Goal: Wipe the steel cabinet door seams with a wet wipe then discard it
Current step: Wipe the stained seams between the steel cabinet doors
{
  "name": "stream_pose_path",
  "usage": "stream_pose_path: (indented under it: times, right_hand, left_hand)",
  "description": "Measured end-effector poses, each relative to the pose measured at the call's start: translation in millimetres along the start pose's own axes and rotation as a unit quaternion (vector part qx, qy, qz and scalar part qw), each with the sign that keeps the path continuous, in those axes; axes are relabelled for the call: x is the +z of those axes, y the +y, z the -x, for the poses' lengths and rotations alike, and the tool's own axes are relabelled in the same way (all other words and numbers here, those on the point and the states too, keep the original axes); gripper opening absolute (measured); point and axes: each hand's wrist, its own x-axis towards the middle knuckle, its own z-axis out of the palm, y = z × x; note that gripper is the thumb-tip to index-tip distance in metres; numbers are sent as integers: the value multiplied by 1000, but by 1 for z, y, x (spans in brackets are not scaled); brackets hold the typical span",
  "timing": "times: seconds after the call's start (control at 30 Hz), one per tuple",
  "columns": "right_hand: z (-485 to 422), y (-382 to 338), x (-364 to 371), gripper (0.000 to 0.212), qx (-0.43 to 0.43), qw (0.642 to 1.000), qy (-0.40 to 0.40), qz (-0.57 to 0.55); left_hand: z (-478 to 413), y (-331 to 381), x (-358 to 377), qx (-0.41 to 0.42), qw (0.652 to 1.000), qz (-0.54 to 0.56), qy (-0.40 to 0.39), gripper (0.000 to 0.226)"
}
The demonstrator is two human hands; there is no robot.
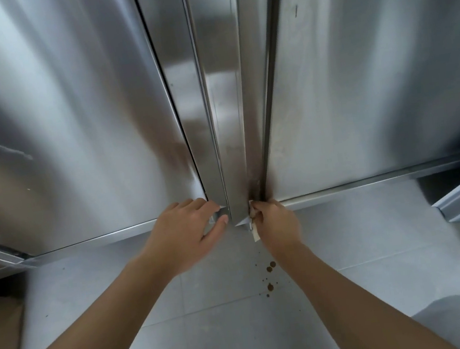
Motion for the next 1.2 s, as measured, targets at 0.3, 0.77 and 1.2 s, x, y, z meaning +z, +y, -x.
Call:
stream_pose_path:
  times: [0.3,0.77,1.2]
  right_hand:
    - [11,18,-2,17,43,980,37,-192]
    - [4,4,14,32,30,993,17,-117]
    - [22,17,-7,22,170,916,-9,-364]
  left_hand:
    - [-2,0,0,-2,1000,-7,1,53]
    - [1,-6,-1,-11,1000,-8,-3,52]
    - [-3,9,-2,-2,1000,6,-2,59]
